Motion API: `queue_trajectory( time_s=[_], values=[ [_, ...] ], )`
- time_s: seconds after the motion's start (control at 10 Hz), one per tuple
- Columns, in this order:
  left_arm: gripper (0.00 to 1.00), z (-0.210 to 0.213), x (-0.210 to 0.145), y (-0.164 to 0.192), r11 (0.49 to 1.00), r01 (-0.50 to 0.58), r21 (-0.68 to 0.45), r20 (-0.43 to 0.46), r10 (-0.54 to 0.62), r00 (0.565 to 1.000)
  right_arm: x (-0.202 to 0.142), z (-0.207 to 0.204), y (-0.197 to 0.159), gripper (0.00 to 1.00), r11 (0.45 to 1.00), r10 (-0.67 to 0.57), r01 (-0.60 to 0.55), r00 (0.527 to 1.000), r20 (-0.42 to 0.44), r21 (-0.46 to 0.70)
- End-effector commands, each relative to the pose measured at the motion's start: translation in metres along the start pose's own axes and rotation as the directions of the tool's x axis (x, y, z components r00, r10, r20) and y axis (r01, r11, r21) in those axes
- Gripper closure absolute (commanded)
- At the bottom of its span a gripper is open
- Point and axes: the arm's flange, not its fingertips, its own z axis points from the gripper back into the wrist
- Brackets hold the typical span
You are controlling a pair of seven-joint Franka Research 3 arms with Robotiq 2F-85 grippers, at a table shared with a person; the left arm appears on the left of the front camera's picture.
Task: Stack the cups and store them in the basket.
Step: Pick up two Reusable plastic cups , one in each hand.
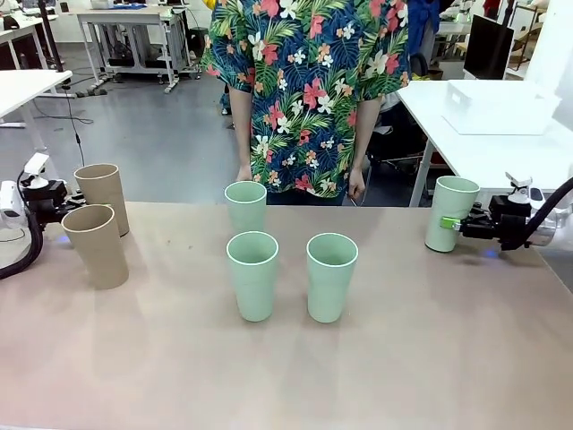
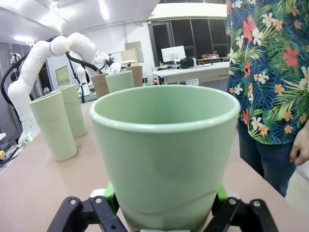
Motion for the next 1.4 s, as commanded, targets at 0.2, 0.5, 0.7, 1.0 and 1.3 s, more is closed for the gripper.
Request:
queue_trajectory(
  time_s=[0.2, 0.5, 0.7, 1.0, 1.3],
  values=[
    [0.77, 0.0, 0.0, 0.0, 1.0, 0.0, 0.0, 0.0, 0.0, 1.0, 0.0, -0.001, 0.0, 0.71, 1.0, 0.0, 0.0, 1.0, 0.0, 0.0],
    [0.15, 0.014, 0.035, 0.013, 0.998, 0.033, 0.058, -0.006, -0.033, 0.999, 0.042, -0.003, 0.011, 0.15, 0.997, 0.077, -0.077, 0.997, 0.015, 0.006],
    [0.15, 0.016, 0.072, 0.022, 0.994, 0.069, 0.085, -0.006, -0.069, 0.998, 0.079, -0.008, 0.021, 0.15, 0.994, 0.108, -0.107, 0.994, 0.012, -0.02],
    [0.15, 0.009, 0.136, 0.025, 0.99, 0.094, 0.104, 0.008, -0.096, 0.995, 0.132, -0.019, 0.046, 0.15, 0.986, 0.162, -0.161, 0.987, 0.011, -0.04],
    [0.15, 0.003, 0.203, -0.011, 0.988, 0.112, 0.105, 0.012, -0.114, 0.993, 0.167, -0.029, 0.091, 0.15, 0.979, 0.179, -0.177, 0.984, 0.014, -0.096]
  ],
)
